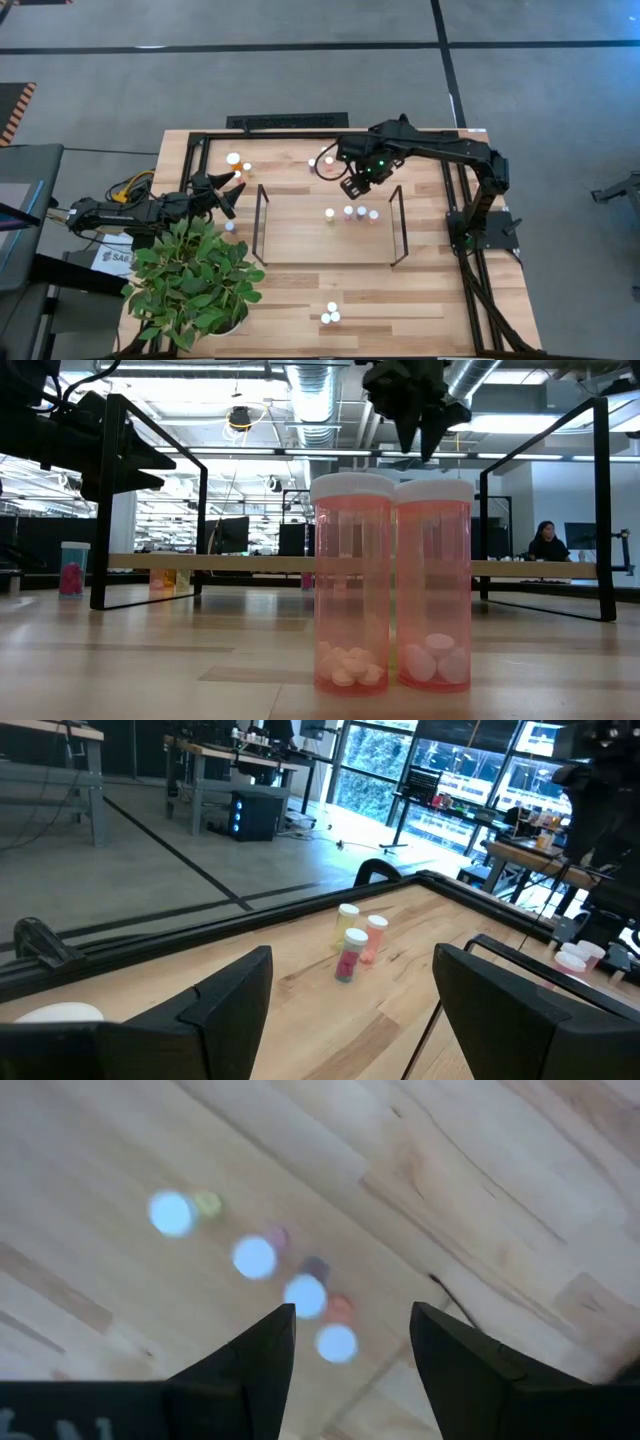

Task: Pick and place medicine bottles onto shelf by color
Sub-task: Put the orange pill bottle on the shelf

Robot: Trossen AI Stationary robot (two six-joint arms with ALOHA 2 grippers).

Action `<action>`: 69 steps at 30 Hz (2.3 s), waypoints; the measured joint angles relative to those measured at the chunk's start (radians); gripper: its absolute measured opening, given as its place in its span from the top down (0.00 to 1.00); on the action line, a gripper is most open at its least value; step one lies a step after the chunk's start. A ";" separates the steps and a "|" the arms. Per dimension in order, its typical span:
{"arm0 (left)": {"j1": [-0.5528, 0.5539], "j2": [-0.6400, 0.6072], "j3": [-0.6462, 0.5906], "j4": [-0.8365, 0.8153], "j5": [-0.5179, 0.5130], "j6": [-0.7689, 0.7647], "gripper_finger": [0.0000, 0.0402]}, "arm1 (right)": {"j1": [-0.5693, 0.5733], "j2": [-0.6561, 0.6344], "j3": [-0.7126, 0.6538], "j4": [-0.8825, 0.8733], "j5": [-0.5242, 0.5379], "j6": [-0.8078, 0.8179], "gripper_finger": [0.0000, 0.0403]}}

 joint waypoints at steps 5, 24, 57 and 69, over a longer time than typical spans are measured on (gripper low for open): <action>0.000 0.000 0.000 0.000 0.000 0.000 0.34 | 0.003 -0.001 0.000 0.092 0.023 0.106 0.46; 0.000 0.001 0.000 0.000 0.000 0.000 0.34 | 0.000 0.193 0.038 0.501 0.128 0.287 0.46; 0.000 0.001 0.000 0.000 0.000 0.000 0.34 | -0.199 0.346 0.101 0.495 0.153 -0.046 0.46; 0.000 0.001 0.000 0.000 0.000 0.000 0.34 | -0.252 0.422 0.101 0.497 0.027 -0.104 0.46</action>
